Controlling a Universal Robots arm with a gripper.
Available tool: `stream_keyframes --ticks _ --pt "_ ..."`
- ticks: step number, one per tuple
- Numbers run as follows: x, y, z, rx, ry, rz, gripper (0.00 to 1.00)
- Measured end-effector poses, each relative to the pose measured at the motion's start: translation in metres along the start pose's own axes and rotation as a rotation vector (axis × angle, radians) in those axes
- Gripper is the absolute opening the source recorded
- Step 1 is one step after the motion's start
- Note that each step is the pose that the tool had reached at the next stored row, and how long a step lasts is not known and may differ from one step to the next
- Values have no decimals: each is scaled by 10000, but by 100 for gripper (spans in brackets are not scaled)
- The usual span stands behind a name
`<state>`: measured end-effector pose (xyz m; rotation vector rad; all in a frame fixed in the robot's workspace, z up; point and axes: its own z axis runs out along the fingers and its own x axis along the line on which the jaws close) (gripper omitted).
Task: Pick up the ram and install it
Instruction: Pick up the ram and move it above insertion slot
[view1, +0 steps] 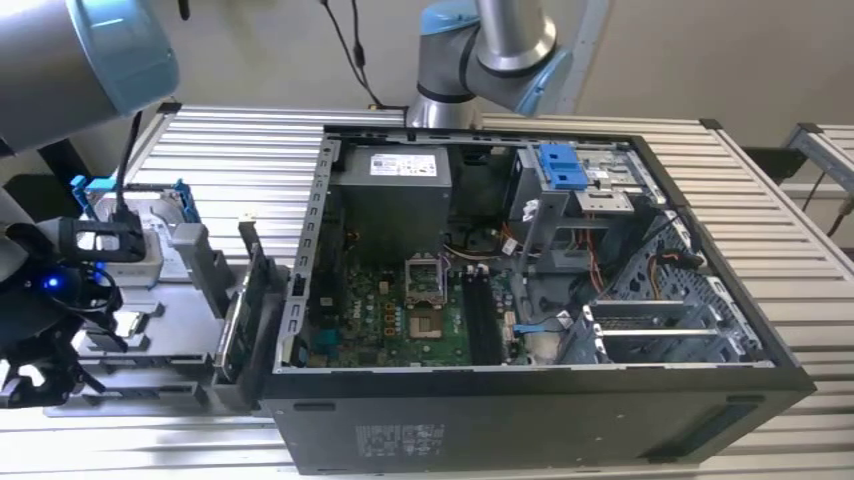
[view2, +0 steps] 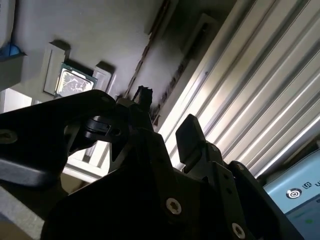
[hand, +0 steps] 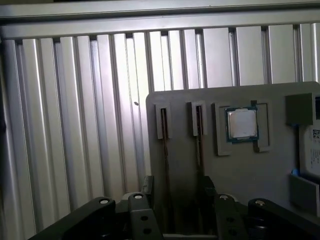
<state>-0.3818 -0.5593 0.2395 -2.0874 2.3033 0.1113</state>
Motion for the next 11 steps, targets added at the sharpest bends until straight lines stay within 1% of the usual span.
stream_keyframes --ticks 8,11 --pt "13 22 145 5 -1 0 48" --pt "18 27 199 25 -2 -2 48"
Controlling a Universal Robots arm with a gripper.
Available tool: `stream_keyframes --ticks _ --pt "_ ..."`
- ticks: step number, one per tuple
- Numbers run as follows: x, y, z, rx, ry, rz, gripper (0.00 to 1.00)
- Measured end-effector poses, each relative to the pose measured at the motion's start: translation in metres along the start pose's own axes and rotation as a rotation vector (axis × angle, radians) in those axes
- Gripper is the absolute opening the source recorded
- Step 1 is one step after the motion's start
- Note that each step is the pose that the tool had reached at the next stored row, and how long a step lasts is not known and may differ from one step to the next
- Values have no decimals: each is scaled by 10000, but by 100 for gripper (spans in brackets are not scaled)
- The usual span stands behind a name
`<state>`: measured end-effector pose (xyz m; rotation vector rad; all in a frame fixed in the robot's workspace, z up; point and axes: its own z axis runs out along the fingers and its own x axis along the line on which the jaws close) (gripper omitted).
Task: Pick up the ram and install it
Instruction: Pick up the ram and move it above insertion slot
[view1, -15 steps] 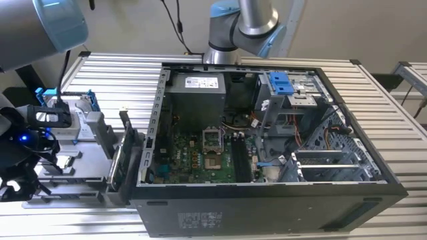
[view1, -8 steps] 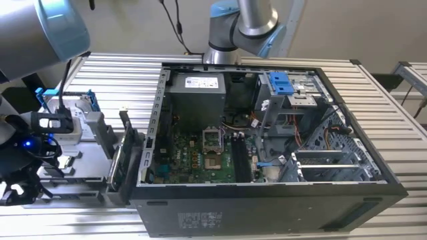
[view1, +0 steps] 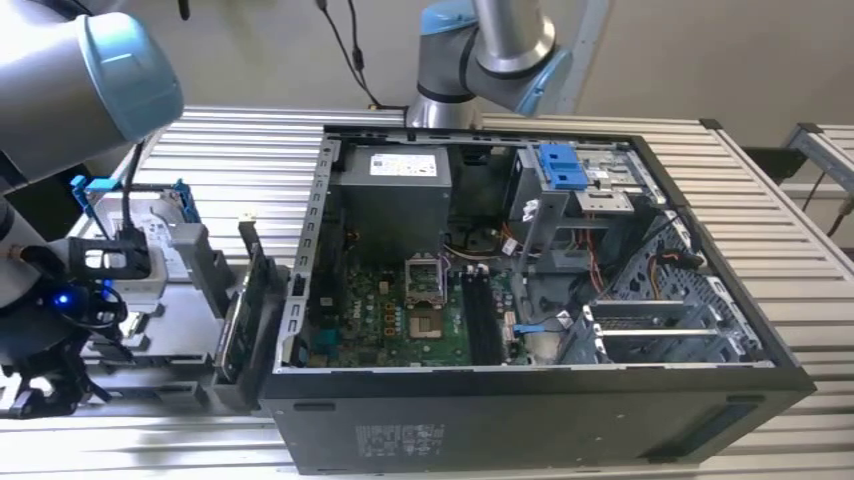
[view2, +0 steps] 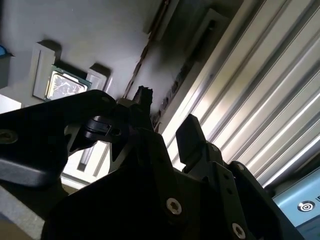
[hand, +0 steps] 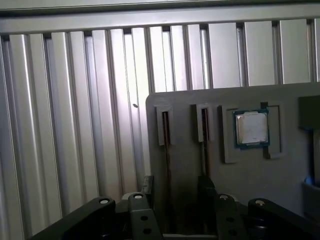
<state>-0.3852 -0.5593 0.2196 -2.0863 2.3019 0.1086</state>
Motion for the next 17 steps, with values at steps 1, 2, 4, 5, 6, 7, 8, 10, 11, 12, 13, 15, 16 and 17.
stream_keyframes --ticks 1,2,4,5,6,7,8,10,11,12,13,15,16,17 --pt "1 1 19 14 -2 -1 48" --pt "3 2 37 28 -4 -2 48" --pt "6 5 73 52 -5 -4 48" --pt "7 8 91 59 -6 -5 48" --pt "9 11 109 64 -6 -5 48" --pt "11 13 127 67 -6 -4 48" --pt "12 14 145 69 -6 -6 48" --pt "15 19 183 80 -8 -6 48" --pt "17 20 200 86 -9 -6 48" --pt "18 21 218 91 -9 -7 48" --pt "20 23 236 96 -10 -7 48" --pt "23 24 272 101 -10 -8 48" --pt "24 24 285 103 -10 -8 48" --pt "24 24 287 103 -9 -8 48"
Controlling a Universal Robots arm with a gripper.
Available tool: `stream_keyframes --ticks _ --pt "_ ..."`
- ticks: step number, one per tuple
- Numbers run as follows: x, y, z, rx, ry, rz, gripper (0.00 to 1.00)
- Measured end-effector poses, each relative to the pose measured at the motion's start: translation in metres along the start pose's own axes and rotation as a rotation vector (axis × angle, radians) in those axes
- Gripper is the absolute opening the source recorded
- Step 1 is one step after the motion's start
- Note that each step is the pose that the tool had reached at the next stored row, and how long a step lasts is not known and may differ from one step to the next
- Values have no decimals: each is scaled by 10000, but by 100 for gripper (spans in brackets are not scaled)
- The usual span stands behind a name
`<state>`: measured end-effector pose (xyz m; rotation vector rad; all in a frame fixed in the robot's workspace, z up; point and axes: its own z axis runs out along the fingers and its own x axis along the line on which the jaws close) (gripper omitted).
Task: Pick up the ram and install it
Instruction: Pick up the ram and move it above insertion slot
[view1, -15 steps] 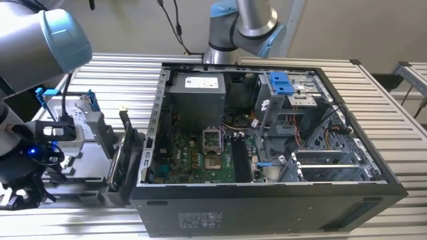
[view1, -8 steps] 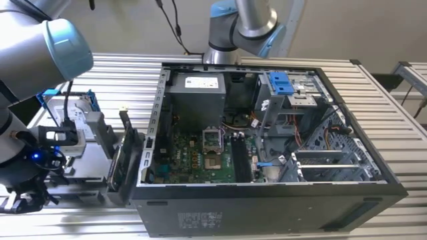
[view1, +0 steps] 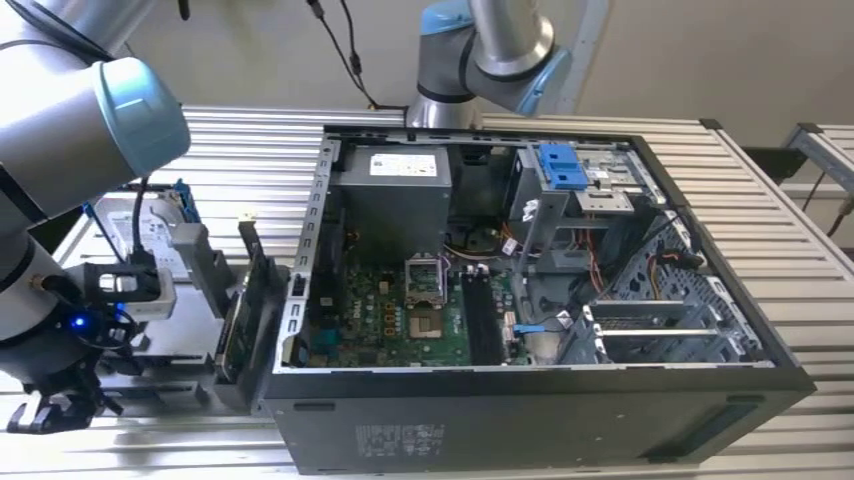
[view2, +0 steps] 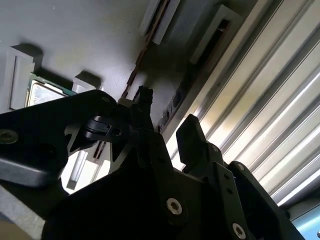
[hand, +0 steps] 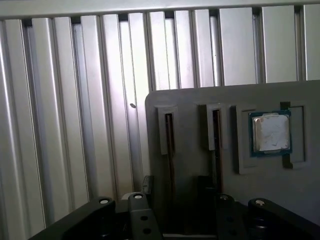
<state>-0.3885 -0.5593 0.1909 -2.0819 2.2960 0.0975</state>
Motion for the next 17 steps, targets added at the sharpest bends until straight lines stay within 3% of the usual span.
stream_keyframes --ticks 13,17 --pt "0 2 4 0 -1 0 48" --pt "1 5 5 1 -1 0 40"
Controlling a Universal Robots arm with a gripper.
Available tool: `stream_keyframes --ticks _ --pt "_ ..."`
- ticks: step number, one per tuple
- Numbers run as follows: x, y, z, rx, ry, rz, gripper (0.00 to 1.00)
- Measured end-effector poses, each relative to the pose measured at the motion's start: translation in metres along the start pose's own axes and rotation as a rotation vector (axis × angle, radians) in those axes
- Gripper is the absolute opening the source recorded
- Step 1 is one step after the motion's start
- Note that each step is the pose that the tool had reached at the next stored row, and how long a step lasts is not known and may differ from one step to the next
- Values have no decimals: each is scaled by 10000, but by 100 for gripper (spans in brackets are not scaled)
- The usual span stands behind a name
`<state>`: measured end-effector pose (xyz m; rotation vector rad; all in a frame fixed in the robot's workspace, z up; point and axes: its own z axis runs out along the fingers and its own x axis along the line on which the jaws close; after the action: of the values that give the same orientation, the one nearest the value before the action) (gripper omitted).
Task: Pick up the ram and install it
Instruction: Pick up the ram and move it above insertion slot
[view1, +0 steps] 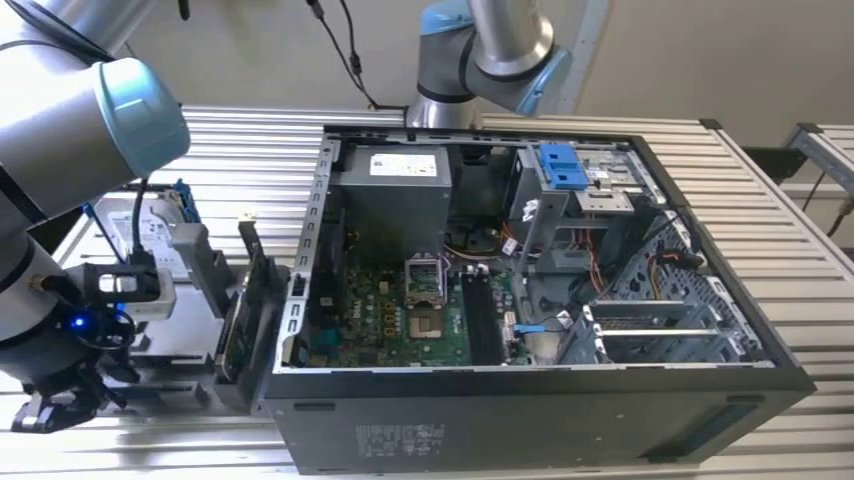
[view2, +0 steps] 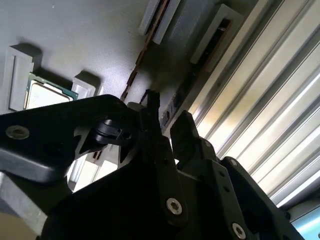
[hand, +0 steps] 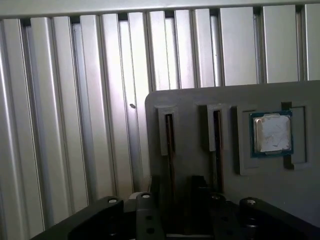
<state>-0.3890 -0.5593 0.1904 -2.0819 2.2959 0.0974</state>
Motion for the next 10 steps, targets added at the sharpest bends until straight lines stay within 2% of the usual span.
stream_keyframes --ticks 2,3,5,10 --pt "0 1 0 0 0 1 27" --pt "0 1 0 0 2 1 27" --pt "0 1 0 0 -1 0 16" --pt "0 2 0 0 0 1 15"
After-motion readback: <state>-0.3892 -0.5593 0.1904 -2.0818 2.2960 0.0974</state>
